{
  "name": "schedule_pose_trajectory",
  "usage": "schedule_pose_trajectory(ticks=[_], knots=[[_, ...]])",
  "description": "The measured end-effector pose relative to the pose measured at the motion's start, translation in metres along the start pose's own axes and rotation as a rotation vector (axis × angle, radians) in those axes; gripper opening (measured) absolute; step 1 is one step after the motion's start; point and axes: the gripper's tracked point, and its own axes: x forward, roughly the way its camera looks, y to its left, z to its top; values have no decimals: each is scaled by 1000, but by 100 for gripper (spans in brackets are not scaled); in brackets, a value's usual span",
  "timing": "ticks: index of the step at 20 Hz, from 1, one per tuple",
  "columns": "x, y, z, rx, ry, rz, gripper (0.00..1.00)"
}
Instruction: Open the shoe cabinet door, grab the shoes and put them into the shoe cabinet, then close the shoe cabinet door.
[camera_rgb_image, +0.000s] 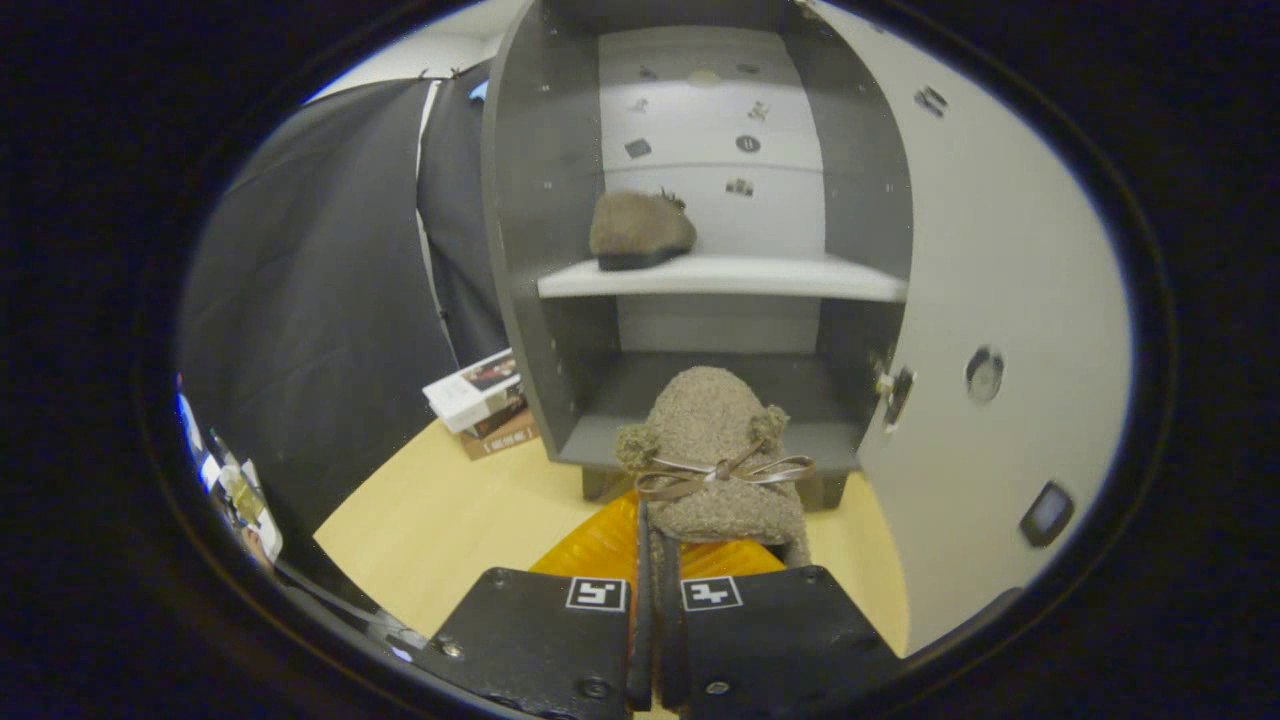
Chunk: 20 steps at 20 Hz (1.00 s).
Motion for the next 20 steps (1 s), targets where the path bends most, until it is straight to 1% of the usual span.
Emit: schedule_pose_trajectory(ticks=[4, 10, 14, 20], knots=[[-6, -16, 74, -49, -97, -39, 7], [26, -36, 168, -70, -197, -100, 7], [56, -41, 214, -84, -240, -121, 7], [106, -51, 266, -91, -261, -152, 7]])
